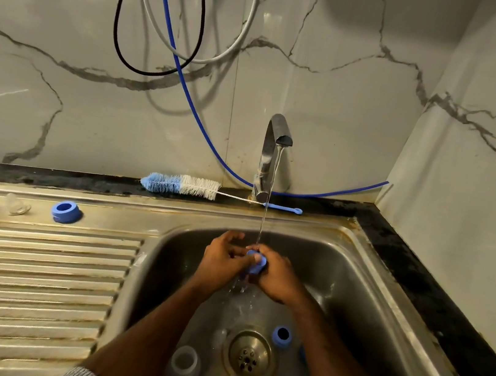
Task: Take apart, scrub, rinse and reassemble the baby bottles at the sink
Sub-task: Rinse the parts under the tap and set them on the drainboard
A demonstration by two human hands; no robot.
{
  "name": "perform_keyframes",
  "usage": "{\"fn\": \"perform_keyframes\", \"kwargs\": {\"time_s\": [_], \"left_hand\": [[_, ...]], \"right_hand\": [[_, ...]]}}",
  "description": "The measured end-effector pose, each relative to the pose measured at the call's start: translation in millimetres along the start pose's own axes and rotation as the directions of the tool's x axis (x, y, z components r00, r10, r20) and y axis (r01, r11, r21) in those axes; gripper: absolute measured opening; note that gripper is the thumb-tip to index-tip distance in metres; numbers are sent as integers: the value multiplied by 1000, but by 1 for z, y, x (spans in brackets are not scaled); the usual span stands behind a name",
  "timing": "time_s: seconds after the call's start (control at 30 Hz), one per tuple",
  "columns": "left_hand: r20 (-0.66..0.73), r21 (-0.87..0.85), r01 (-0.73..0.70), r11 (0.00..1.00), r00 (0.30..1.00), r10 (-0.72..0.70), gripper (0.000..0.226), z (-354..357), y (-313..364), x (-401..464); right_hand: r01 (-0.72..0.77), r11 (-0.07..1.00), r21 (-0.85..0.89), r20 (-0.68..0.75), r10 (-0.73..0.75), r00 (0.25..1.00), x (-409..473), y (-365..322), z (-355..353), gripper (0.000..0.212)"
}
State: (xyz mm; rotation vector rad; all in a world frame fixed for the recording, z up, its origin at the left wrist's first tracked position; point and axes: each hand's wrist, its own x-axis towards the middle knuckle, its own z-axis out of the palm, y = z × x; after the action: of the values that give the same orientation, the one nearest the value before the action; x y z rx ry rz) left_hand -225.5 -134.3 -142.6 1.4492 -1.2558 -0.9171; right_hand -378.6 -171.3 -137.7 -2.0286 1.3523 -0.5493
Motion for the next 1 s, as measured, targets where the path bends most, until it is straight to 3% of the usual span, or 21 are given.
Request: {"fn": "perform_keyframes", "kwargs": {"time_s": [0.1,0.2,0.23,0.3,0.37,0.47,0.57,0.7,0.8,0.9,1.0], "left_hand": [[-185,71,77,994,981,-63,31,0,-2,4],[-274,22,151,988,952,-140,17,-6,-4,10],[-290,5,166,986,944,-157,16,-8,-4,11],[-305,3,179,984,937,-170,16,-9,-3,12],[-286,40,180,983,944,-161,16,-8,-5,12],[-219,84,189,978,961,-167,16,-7,-5,10],[-171,146,185,972,972,-160,22,-5,-7,9],[-128,195,175,965,980,-152,19,-4,-8,7],[-127,219,160,962,983,-135,15,-5,-10,8],[-113,227,157,961,985,-134,15,-4,-10,6],[-107,237,145,961,987,-123,15,-4,-12,7]], "right_hand": [[-25,998,-51,-58,22,998,2,-6,8,43],[-53,981,-185,185,88,979,0,-10,6,44],[-75,976,-205,188,115,975,0,-8,5,43],[-129,974,-185,18,135,991,0,-5,4,44],[-141,976,-166,-48,135,990,2,-5,3,45],[-153,969,-194,160,186,969,3,-8,2,41],[-171,964,-206,24,180,983,4,-6,1,46],[-180,953,-242,158,221,962,3,-8,3,38],[-173,956,-239,61,193,979,3,-5,3,42],[-212,946,-243,115,245,963,3,-5,4,54],[-218,931,-293,50,243,969,4,-4,3,49]]}}
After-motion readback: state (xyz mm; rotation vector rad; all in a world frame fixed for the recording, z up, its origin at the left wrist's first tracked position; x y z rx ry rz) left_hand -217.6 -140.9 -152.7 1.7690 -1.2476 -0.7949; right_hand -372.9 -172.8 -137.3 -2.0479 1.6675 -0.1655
